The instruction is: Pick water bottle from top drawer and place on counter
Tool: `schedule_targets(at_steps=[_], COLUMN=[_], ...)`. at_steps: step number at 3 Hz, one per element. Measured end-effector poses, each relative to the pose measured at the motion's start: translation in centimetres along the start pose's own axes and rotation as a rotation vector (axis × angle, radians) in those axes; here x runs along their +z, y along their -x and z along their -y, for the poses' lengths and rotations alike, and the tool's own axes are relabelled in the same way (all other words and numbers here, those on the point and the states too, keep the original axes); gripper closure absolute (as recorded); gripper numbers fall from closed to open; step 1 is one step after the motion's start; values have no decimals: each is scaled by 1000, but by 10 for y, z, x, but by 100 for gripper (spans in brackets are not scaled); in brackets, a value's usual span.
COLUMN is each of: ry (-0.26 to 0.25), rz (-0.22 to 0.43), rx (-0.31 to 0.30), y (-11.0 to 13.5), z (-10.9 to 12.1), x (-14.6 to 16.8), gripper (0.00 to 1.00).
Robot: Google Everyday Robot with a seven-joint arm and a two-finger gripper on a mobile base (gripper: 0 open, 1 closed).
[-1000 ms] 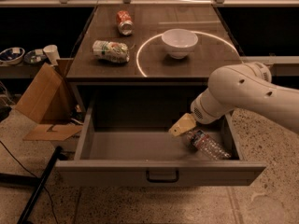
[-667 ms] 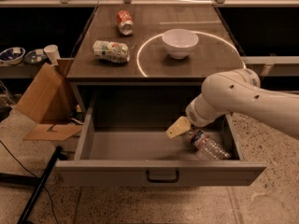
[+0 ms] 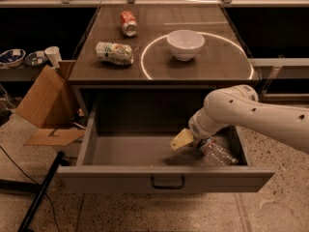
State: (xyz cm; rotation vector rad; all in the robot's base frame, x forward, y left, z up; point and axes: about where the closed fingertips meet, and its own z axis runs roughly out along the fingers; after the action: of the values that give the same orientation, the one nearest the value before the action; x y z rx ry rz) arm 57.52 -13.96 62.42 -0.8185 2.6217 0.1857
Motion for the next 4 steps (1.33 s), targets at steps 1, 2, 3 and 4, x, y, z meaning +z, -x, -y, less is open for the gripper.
schedule_targets(at_steps=[1,2,3,4], ry=[5,15,22,24], rz=[-2,5,14,25], rx=[-12,-36,-70,-102], y=[-3,-3,0,3], z=[1,1,2,2], x=[8,10,7,2], gripper=[0,18,41,65])
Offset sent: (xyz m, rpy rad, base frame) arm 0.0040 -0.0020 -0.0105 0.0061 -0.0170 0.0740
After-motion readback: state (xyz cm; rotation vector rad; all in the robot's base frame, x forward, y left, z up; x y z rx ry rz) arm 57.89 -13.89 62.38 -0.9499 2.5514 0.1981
